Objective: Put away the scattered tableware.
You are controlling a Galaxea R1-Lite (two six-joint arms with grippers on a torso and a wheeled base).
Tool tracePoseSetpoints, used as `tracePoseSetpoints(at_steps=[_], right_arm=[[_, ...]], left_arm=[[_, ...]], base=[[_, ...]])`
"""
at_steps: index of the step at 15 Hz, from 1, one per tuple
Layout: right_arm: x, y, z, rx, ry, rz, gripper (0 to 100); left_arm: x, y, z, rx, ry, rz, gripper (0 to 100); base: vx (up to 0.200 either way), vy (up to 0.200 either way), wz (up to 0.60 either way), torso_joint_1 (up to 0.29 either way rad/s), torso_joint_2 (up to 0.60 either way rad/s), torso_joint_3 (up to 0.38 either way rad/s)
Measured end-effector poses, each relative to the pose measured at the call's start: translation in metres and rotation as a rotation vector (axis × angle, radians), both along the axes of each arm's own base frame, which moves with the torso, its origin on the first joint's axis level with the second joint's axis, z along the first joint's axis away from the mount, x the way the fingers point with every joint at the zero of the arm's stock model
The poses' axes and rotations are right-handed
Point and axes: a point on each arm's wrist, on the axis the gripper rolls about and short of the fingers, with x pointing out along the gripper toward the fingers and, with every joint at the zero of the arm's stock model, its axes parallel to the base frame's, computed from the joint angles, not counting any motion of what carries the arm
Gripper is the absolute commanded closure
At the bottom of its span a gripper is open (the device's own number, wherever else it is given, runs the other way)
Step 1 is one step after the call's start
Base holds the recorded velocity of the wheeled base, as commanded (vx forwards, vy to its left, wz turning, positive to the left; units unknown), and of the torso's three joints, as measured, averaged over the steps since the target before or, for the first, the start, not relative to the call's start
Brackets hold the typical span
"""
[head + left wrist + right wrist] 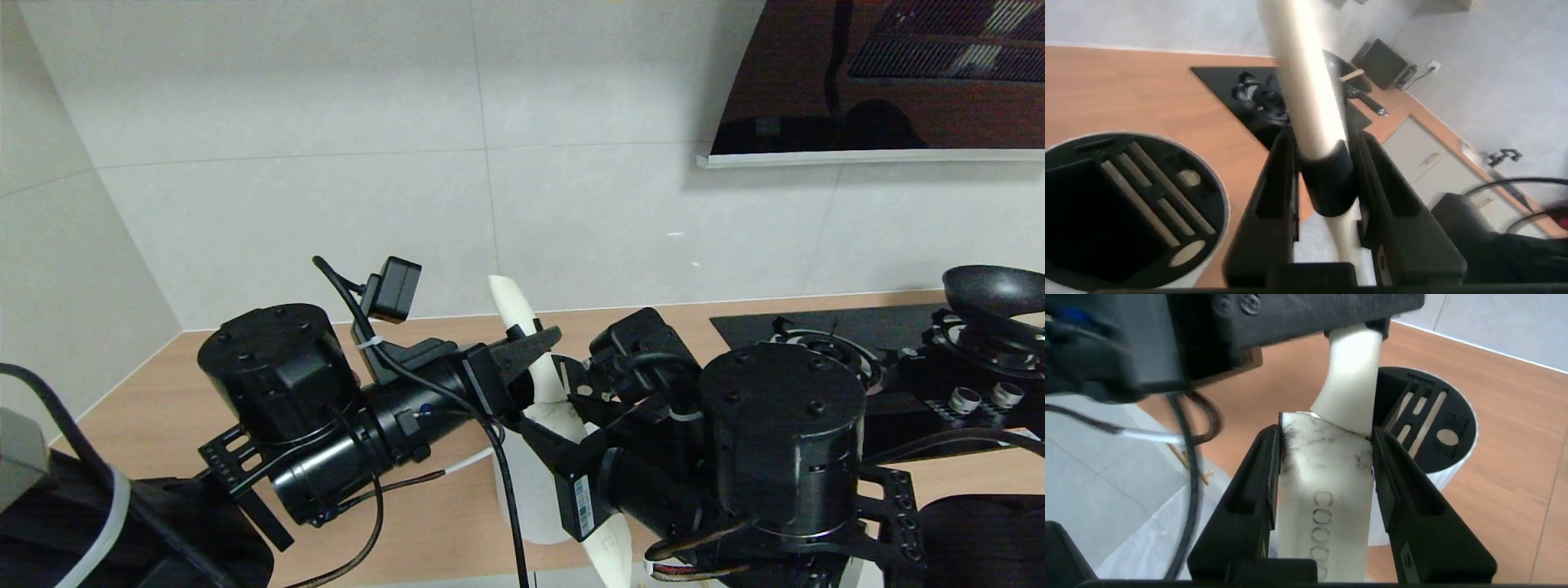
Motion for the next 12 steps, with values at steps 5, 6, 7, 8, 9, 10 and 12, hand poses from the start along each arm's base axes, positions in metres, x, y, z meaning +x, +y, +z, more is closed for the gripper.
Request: tracePoseSetpoints(at_steps=[5,6,7,8,9,10,12], right_arm=[[0.0006,-0.0001,0.0007,0.004,-0.002,-0.003,100],[0.0006,-0.0001,0.0009,0.005,-0.003,-0.003,100],[0.0007,0.0000,0.0011,0.007,-0.004,-0.003,100],[0.0007,0.0000,0.0012,0.007,-0.005,-0.004,0],[0.0008,0.0000,0.0010,0.007,-0.004,-0.004,0],[0.0008,0.0000,0.0010,0.007,-0.004,-0.004,0],[0.0010,-0.0002,0.0009,0.006,-0.003,-0.005,0]], left_arm=[[-0.0004,0.0003,0.0002,-0.004,-0.003,0.000,100],[-0.0009,0.0006,0.0013,-0.010,-0.011,-0.001,100],[-0.0015,0.0010,0.0018,-0.016,-0.019,-0.001,100],[-0.0020,0.0012,0.0023,-0.019,-0.023,-0.001,100],[-0.0022,0.0015,0.0026,-0.020,-0.025,0.000,100],[-0.0024,0.0018,0.0027,-0.020,-0.025,0.001,100],[-0.0028,0.0020,0.0038,-0.023,-0.029,0.001,100]], base=[[0.000,0.000,0.00,0.000,0.00,0.000],[0.000,0.000,0.00,0.000,0.00,0.000],[0.000,0.000,0.00,0.000,0.00,0.000],[0.000,0.000,0.00,0.000,0.00,0.000],[0.000,0.000,0.00,0.000,0.00,0.000],[0.000,0.000,0.00,0.000,0.00,0.000],[0.000,0.000,0.00,0.000,0.00,0.000]])
